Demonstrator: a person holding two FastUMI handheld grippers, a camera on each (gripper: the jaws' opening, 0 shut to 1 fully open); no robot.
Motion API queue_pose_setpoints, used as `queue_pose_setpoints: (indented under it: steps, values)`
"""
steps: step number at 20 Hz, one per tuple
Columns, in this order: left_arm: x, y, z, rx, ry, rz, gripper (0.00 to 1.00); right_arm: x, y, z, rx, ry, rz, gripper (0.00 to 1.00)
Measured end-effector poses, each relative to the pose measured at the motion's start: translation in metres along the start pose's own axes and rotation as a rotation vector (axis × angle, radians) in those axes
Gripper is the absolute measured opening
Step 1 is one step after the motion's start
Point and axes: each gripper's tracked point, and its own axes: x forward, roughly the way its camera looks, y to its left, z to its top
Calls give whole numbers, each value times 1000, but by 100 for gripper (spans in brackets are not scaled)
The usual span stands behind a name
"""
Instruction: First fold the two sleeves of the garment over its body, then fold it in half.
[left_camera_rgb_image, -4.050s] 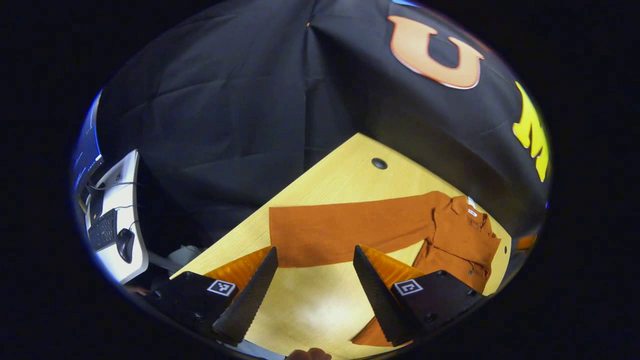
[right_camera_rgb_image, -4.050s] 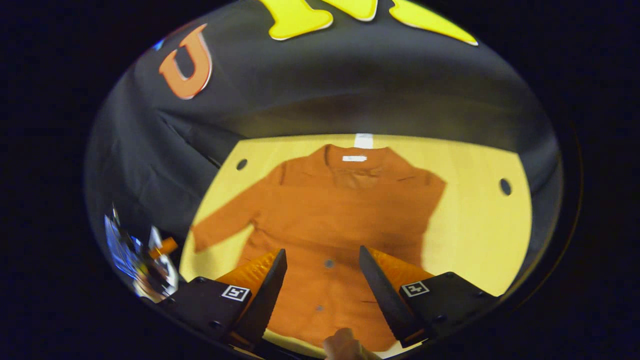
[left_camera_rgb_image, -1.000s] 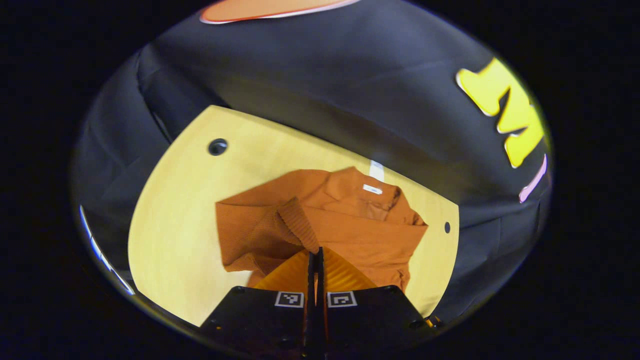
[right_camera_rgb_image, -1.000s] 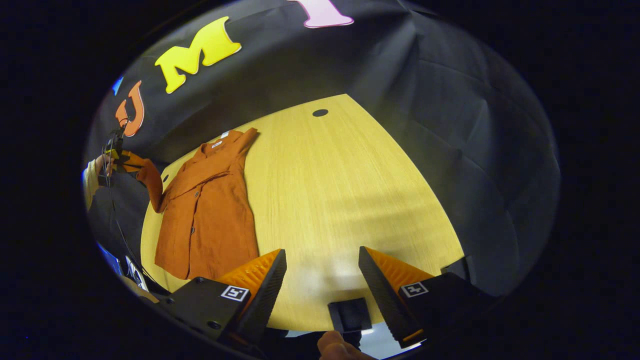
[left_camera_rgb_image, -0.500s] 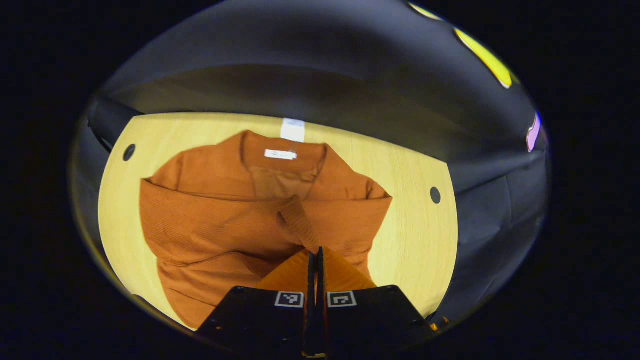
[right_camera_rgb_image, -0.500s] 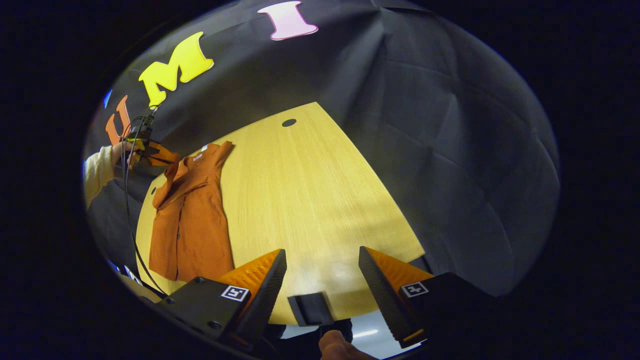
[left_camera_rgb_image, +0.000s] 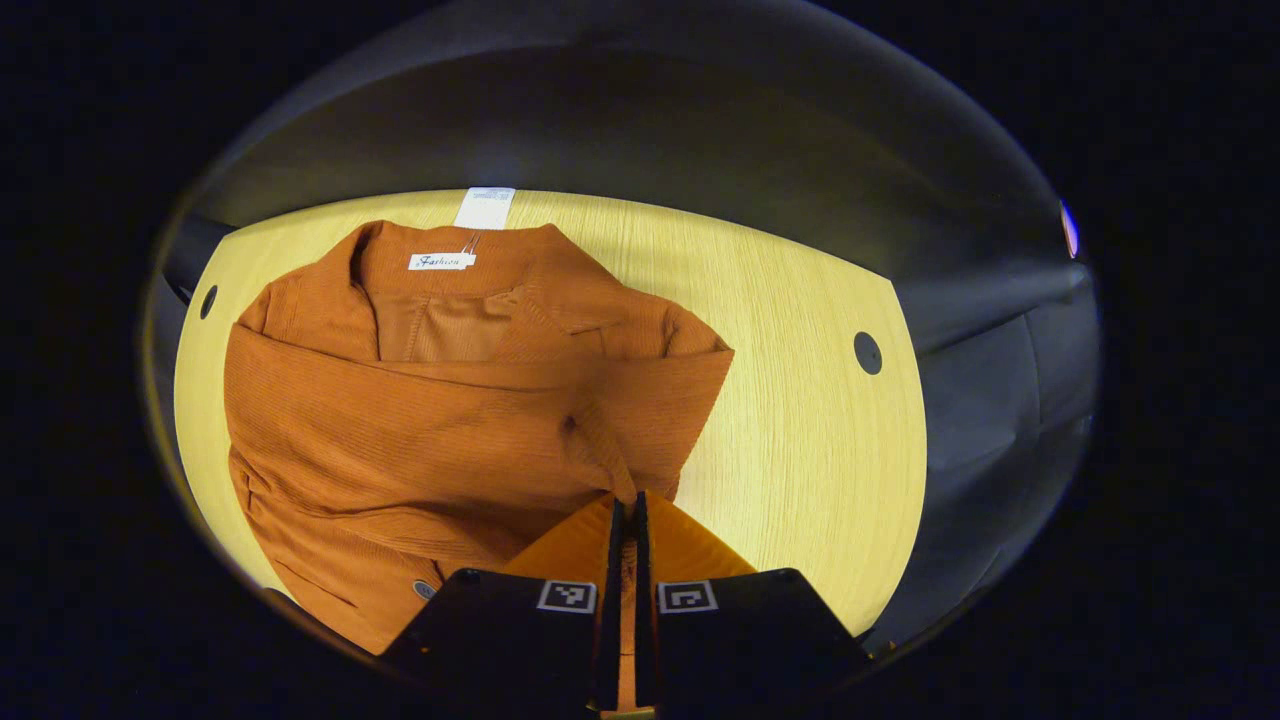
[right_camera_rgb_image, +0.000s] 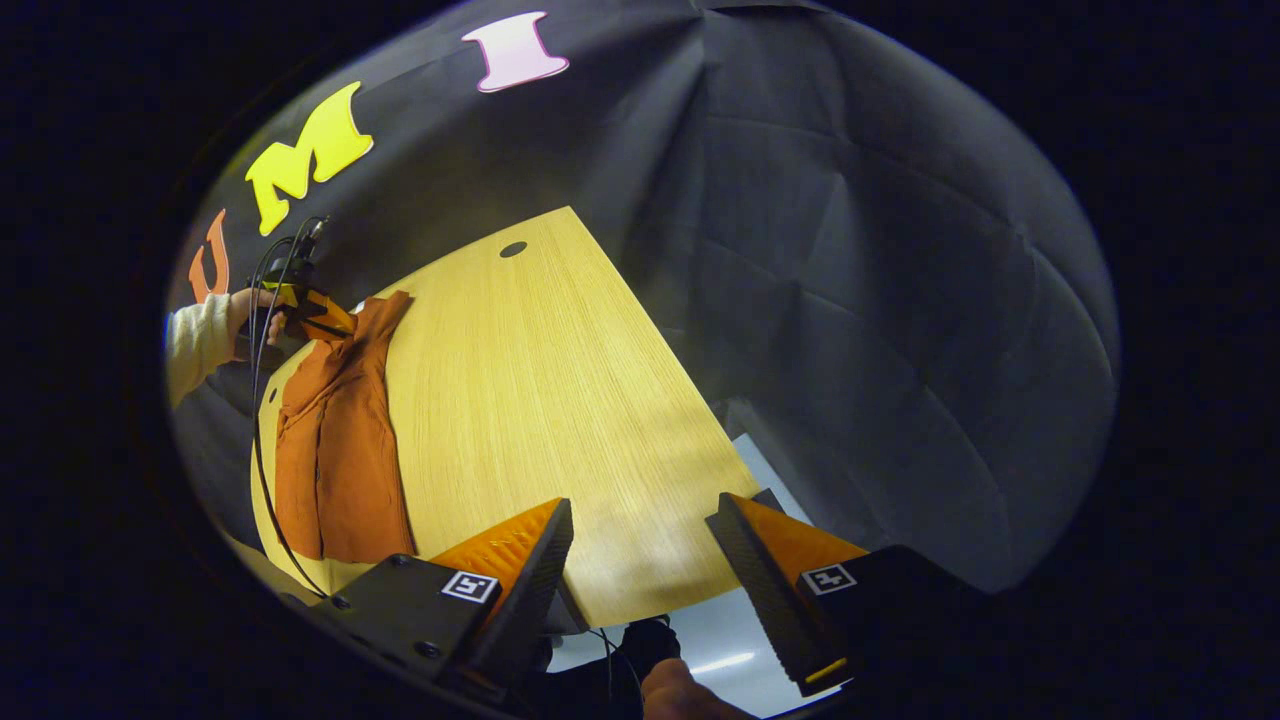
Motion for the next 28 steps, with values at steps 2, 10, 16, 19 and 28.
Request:
queue_pose_setpoints:
  steps: [2,10,16,19,28]
  values:
    - [-3,-2,0,-20,-11,-19,17,4,1,-1,-4,12,6,94]
    - [-45,24,-2,61,-115,-19,99,14,31,11,-96,16,45,94]
    - [-98,96,-18,173,-357,42,100,24,82,25,-182,0,77,87]
    - [-112,149,-55,114,-379,84,99,30,113,21,-245,12,98,87]
    - [-148,331,-188,22,-409,302,100,43,209,-10,-345,69,168,94]
